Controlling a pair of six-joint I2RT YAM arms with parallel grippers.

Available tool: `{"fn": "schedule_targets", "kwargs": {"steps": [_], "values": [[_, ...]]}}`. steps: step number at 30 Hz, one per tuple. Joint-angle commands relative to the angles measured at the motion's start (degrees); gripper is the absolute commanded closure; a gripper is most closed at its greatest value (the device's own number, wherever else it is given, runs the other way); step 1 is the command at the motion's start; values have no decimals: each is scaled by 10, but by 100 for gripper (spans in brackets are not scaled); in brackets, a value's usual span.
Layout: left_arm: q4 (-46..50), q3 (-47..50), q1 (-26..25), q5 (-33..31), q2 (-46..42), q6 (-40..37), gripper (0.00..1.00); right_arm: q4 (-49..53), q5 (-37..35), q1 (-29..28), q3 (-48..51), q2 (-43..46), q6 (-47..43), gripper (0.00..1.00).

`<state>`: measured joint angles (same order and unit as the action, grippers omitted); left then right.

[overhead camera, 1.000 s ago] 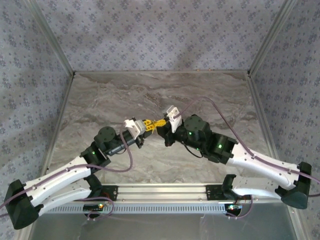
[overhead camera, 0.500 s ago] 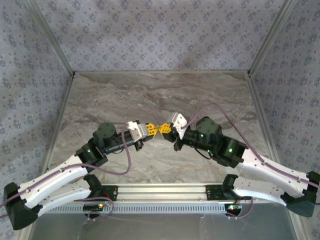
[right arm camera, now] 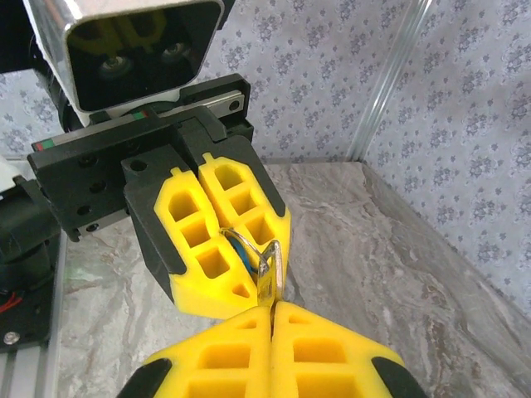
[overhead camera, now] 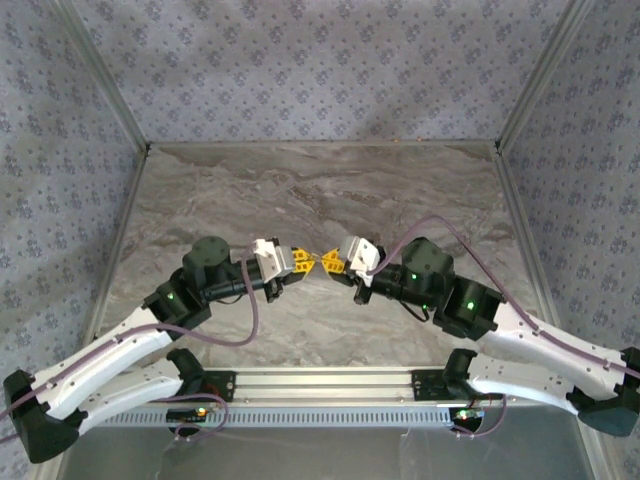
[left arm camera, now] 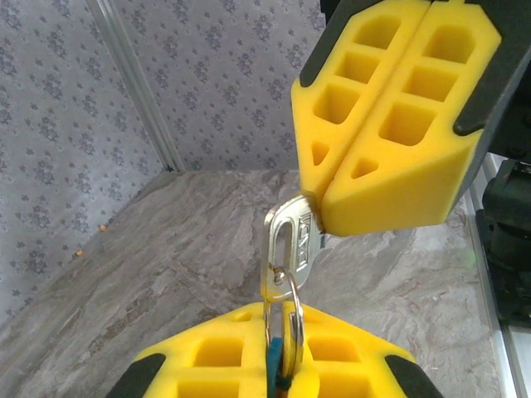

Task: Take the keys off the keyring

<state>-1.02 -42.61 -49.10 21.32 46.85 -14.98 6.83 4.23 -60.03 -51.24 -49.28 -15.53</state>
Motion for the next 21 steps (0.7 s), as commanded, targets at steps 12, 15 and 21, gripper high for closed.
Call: {"fn": "schedule_targets", "kwargs": {"steps": [12, 15, 21], "values": [[-42, -10, -3, 36, -15, -21, 100, -34, 17, 28, -11, -46, 71, 94], [-45, -8, -9, 37, -16, -24, 100, -52, 35, 34, -6, -52, 89, 90], [-50, -6, -15, 40, -18, -25, 100, -74, 69, 48, -4, -61, 117, 82]]}}
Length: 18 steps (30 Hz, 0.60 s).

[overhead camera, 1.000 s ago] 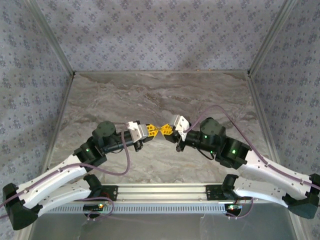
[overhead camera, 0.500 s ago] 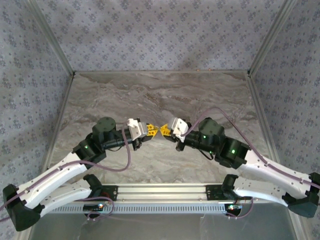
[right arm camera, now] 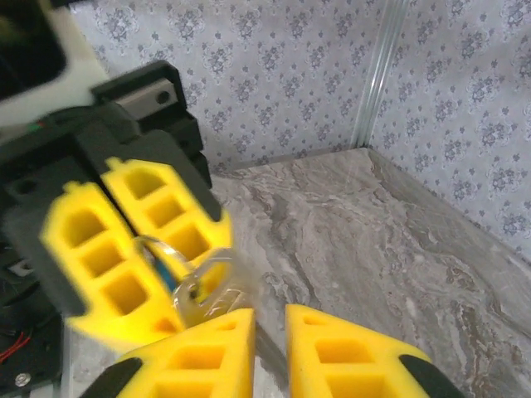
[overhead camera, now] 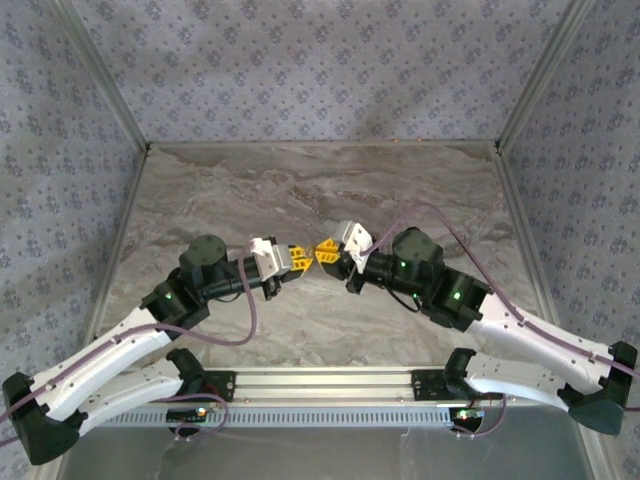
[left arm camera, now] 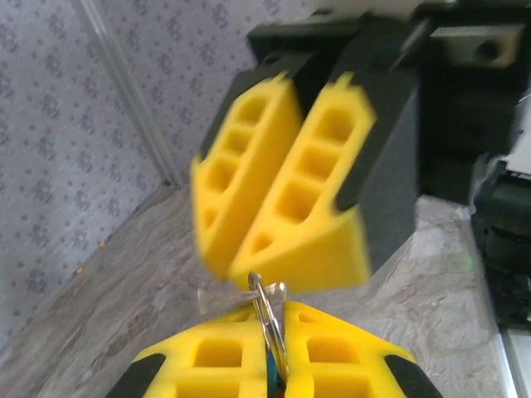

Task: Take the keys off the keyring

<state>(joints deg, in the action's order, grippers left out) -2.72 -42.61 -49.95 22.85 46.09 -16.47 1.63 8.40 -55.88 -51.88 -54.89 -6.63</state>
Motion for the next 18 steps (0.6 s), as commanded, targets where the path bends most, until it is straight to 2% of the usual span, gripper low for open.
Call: {"fn": "schedule_targets", "kwargs": {"steps": [1, 5, 10, 12, 14, 16, 18], "values": [[-33, -5, -8, 23, -10, -10, 100, -24, 34, 8, 2, -6, 33, 82], [-43, 0, -10, 15, -14, -9, 100, -49, 79, 20, 9, -7, 63, 80], [-42, 5, -11, 11, -19, -9, 100, -30, 69, 41, 16, 8, 84, 68], [-32, 6, -10, 12, -22, -15, 100, -16, 99, 68, 22, 29, 91, 64], [-23, 7, -10, 13, -24, -19, 100, -1, 137, 100, 29, 51, 108, 54], [-11, 5, -7, 22, -23, -26, 100, -4, 204, 149, 33, 66, 140, 41], [2, -3, 0, 45, -17, -30, 100, -41, 284, 205, 38, 62, 191, 37]]}}
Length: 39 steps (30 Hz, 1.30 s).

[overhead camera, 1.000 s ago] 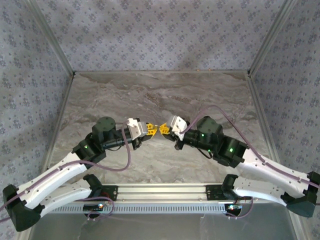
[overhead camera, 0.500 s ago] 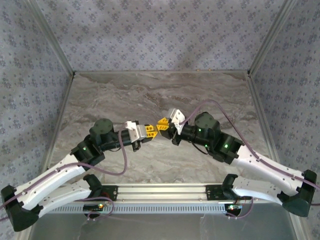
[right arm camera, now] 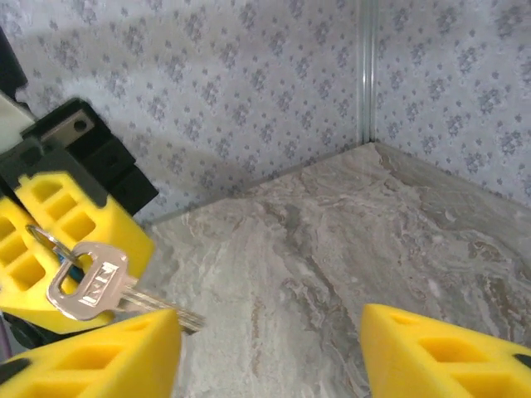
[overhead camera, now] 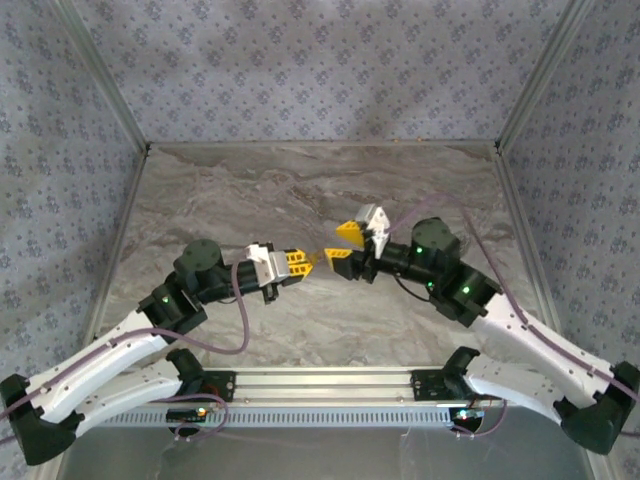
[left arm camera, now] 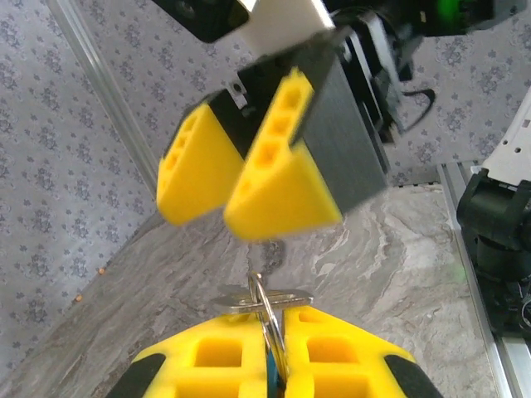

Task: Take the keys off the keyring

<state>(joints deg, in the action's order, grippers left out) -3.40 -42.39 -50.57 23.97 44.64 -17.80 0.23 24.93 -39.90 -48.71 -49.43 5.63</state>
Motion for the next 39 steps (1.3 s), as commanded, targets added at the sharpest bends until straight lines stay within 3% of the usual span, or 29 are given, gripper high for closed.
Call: {"fn": "schedule_targets", "kwargs": {"steps": [1, 5, 11, 24, 32, 39], "values": [[15, -10, 12, 46, 2, -17, 100, -54, 149, 68, 10, -1, 96, 37], [52, -45, 38, 102, 30, -29, 100, -140, 281, 111, 3, -78, 196, 32], [92, -100, 77, 180, 68, -40, 100, -177, 387, 85, -32, -165, 215, 32], [121, -128, 108, 203, 91, -70, 100, -227, 394, 84, -43, -178, 260, 33], [106, -135, 111, 199, 104, -73, 100, -227, 402, 50, -47, -187, 267, 33], [95, -132, 111, 177, 106, -79, 100, -153, 401, 29, -67, -192, 235, 36]]}}
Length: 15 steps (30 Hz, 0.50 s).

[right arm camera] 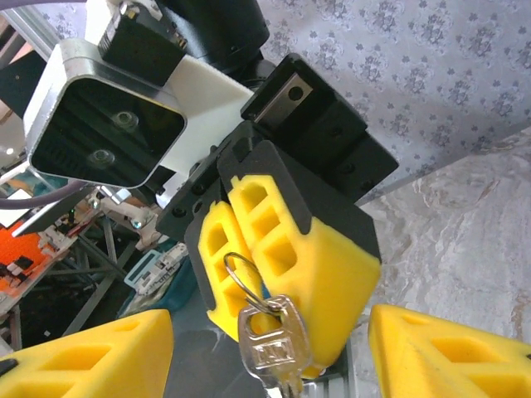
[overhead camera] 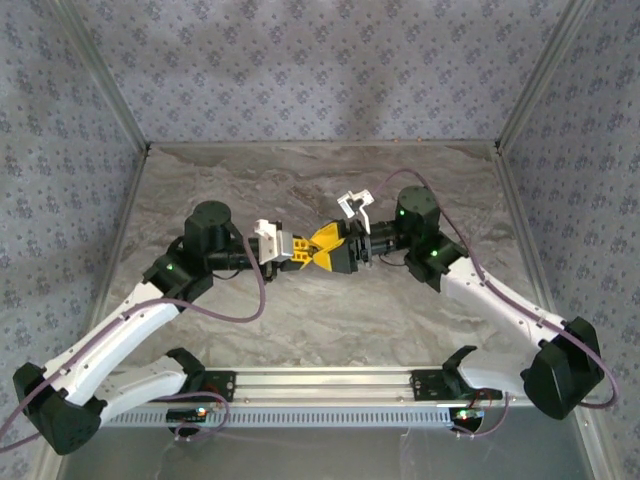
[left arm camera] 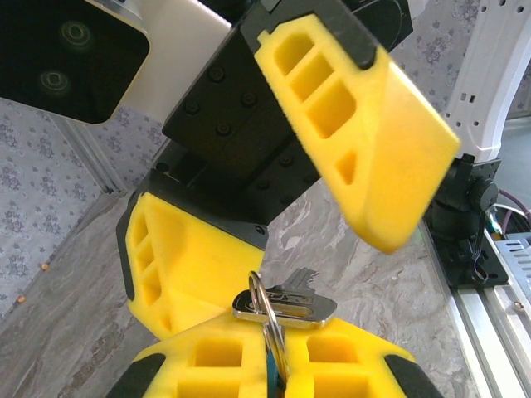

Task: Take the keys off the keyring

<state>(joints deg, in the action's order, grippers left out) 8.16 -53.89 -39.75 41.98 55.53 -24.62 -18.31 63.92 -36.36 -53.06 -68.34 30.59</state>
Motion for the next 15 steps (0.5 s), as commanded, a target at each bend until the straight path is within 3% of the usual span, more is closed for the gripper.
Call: {"fn": "schedule_targets", "kwargs": {"steps": [1, 7, 11, 15], "values": [[-22, -17, 3, -5, -3, -12, 100, 35, 12, -8, -24, -5, -15, 37], [-27, -16, 3, -21, -2, -17, 100, 93, 1, -11, -41, -8, -42, 44], [-28, -17, 3, -34, -2, -18, 100, 144, -1, -10, -62, -18, -65, 60], [-29, -15, 3, -48, -4, -21, 100, 149, 2, -8, -64, -22, -63, 82]]}}
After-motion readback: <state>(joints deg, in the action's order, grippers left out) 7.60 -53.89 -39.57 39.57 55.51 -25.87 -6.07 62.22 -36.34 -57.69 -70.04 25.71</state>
